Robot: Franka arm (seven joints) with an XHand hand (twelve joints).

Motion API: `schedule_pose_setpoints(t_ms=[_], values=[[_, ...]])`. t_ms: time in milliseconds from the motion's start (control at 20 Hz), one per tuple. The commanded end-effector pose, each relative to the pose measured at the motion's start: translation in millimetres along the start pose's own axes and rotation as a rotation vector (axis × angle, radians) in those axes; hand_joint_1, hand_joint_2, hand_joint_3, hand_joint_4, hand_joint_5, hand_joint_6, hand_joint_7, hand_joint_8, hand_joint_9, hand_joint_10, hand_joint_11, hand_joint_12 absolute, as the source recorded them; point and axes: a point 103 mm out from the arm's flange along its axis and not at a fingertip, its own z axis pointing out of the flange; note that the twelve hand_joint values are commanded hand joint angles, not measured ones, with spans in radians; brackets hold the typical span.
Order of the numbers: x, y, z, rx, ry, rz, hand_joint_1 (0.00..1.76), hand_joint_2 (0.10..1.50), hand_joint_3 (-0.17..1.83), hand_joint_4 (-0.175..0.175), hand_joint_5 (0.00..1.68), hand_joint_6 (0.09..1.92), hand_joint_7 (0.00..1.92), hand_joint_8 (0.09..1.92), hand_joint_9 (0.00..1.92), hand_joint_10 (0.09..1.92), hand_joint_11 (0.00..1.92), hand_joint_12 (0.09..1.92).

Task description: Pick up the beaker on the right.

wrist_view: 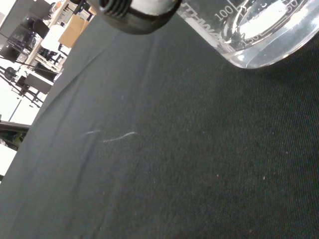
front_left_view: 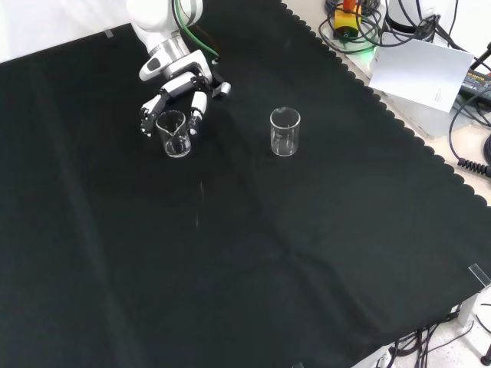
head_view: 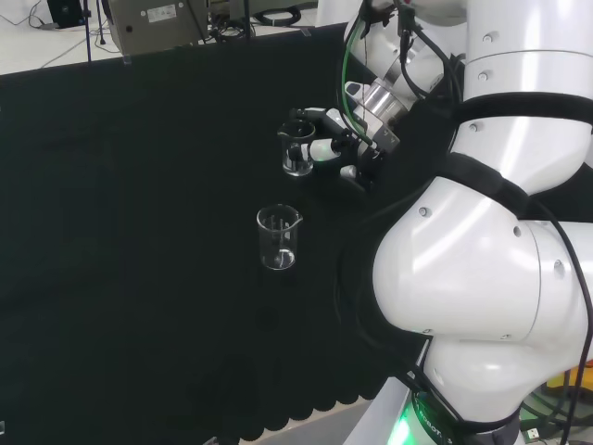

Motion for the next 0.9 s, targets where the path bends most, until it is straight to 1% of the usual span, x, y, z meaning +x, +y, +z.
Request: schedule_pose_setpoints(t_ms=[50,350,400,500,650,900], values=[[-3,4,3,-0.009,0.042,-0.006,1.03,0.91,-0.17,-0.004,0.55,0.16,0.3,0.63,0.46,0.55,0.06,1.35],[3,5,9,-0.004,0.042,-0.035,1.03,0.91,-0.17,-0.005,0.54,0.17,0.3,0.63,0.44,0.54,0.06,1.35],[4,6,9,-0.003,0.04,-0.039,1.03,0.91,-0.17,-0.005,0.53,0.2,0.29,0.63,0.44,0.54,0.05,1.35],[7,6,11,0.006,0.031,-0.047,1.03,0.91,-0.17,-0.004,0.47,0.32,0.29,0.63,0.43,0.54,0.04,1.35],[9,6,14,0.006,0.027,-0.042,1.03,0.91,-0.17,-0.003,0.41,0.44,0.28,0.63,0.41,0.54,0.03,1.36],[6,5,17,-0.02,0.04,-0.009,1.02,0.91,-0.17,-0.003,0.4,0.48,0.27,0.63,0.4,0.54,0.03,1.36]])
